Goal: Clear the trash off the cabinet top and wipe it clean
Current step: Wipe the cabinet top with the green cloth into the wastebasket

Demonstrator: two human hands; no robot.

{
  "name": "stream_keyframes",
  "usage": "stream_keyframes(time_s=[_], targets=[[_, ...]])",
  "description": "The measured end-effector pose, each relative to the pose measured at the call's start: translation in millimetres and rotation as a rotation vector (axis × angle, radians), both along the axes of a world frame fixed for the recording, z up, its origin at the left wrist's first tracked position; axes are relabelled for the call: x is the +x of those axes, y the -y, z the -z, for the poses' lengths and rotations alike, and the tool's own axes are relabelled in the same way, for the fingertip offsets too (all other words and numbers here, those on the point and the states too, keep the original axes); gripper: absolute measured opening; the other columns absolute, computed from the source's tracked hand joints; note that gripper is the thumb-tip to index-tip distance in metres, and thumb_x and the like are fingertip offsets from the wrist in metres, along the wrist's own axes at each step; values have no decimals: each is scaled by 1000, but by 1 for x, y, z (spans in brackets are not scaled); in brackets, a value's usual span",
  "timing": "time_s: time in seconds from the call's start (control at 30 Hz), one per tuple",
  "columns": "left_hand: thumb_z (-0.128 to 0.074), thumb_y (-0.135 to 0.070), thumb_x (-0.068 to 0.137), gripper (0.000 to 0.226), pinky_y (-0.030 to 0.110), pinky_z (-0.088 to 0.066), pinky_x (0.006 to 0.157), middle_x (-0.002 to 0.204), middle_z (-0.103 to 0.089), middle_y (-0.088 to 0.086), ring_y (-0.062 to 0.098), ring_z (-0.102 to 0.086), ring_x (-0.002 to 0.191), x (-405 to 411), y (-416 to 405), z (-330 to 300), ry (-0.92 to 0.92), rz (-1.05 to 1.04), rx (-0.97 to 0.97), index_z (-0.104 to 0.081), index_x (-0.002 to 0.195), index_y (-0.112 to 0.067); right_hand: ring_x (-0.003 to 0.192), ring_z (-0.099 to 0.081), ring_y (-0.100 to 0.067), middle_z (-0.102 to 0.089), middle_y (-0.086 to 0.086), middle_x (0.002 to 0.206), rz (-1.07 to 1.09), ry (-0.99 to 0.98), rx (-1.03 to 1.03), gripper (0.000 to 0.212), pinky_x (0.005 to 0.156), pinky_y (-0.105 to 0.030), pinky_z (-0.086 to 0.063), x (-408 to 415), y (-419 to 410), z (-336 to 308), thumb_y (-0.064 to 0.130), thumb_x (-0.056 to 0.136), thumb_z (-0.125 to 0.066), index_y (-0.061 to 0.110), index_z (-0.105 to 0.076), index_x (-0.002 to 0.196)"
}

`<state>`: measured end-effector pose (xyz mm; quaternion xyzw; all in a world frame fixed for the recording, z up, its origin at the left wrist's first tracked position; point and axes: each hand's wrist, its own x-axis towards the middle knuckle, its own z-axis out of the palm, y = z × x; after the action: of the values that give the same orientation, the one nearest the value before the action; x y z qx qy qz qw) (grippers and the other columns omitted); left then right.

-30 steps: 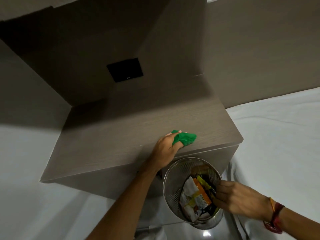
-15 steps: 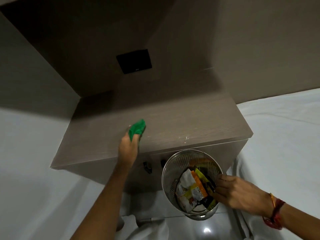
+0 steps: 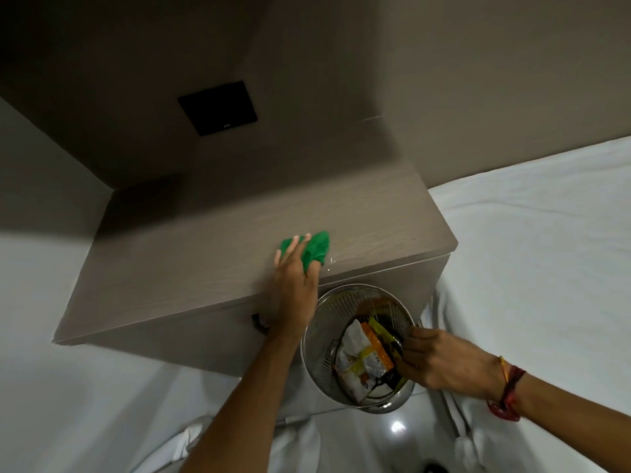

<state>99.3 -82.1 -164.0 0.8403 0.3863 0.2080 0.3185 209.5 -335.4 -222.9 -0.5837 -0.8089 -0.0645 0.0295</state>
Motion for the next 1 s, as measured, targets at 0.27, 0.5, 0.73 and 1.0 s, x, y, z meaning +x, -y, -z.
stream_keyframes(time_s=[0.27,0.5,0.73,1.0], targets=[[-67,-22,87,63,42,-26,117,155,-45,0,15,-14,147,-40,63,19,-74,555,188,-45,147,-25,76,-59,-22,-62,-1,78,39,16,48,14,81,-31,-52,2,9,-3,9,99,-51,17,-59,92],[-70,-21,89,70,48,-13,126,160,-38,8,19,-18,153,-49,79,56,-323,701,358,-40,150,-9,87,-53,-23,-65,-2,85,4,27,52,13,89,-33,-48,-7,11,9,8,97,-53,17,-57,89],[-60,-20,92,67,45,-2,127,163,-31,4,16,-15,154,-59,77,61,-379,712,431,-34,153,-12,84,-59,-20,-66,2,84,41,-22,16,8,83,-30,-53,-15,16,8,17,97,-58,20,-61,91],[-60,-38,96,22,12,-47,48,74,-70,5,8,-64,59,-80,71,40,166,-178,-445,-66,85,-20,76,-62,-16,-67,7,78,69,-1,-108,8,78,-27,-52,-36,5,22,19,86,-67,24,-61,86]])
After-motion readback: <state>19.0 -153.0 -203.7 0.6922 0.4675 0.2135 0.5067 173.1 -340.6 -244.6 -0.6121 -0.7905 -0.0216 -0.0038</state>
